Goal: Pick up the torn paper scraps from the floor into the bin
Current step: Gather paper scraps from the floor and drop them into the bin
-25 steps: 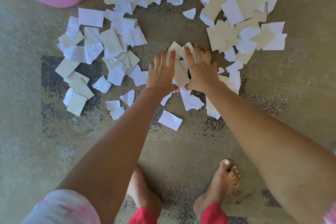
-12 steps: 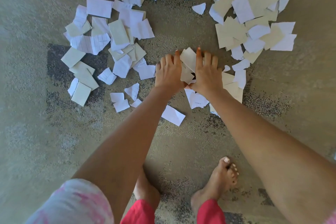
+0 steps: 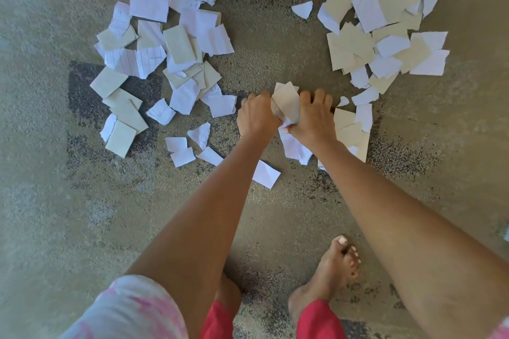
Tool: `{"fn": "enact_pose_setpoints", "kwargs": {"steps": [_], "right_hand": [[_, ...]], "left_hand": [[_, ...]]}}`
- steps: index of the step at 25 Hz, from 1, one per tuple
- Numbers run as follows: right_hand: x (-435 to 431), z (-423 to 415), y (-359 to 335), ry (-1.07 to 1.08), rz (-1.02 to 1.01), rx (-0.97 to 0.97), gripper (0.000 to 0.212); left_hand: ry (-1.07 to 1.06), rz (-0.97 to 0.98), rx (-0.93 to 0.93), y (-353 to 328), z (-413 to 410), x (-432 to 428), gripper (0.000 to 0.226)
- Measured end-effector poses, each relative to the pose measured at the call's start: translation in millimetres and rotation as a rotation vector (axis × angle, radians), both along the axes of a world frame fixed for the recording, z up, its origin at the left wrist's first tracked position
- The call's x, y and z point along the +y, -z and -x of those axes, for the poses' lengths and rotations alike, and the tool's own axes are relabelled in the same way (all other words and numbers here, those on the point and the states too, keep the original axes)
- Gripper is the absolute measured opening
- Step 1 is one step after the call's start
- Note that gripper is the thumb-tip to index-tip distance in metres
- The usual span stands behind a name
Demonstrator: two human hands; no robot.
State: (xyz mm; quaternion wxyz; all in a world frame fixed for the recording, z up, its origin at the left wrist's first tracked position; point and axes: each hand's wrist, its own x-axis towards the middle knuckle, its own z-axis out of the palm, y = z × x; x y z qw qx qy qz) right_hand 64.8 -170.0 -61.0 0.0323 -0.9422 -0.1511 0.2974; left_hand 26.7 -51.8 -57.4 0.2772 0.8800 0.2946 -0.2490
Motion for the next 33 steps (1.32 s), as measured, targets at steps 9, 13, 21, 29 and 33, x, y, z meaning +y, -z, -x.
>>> {"fn": "enact_pose_setpoints", "kwargs": {"steps": [9,13,21,29,33], "right_hand": [[2.6,4.0,-22.6,-0.071,-0.121,0.015,0.046],[13.3,-1.7,-47.9,-0.054,-0.18,0.005,0.046],[58.2,-33.1,-113.5,-0.093,-0.243,-0.087,0.05],[110.5,-57.1,-192.2,-0.126,-0.334,-0.168,0.047],[142.0,-65.5,-234.1,-0.14,-0.356,-0.197,0.046]], "left_hand": [[-0.159,0.185,-0.007,-18.5,16.6,13.3,0.038],[-0.186,0.173,-0.042,-39.6,12.7,23.3,0.027],[-0.169,0.147,-0.174,-114.7,-16.2,69.0,0.035],[-0.11,0.073,-0.255,-196.3,-38.6,126.8,0.03],[-0.064,0.037,-0.283,-233.8,-43.6,159.8,0.024]]}}
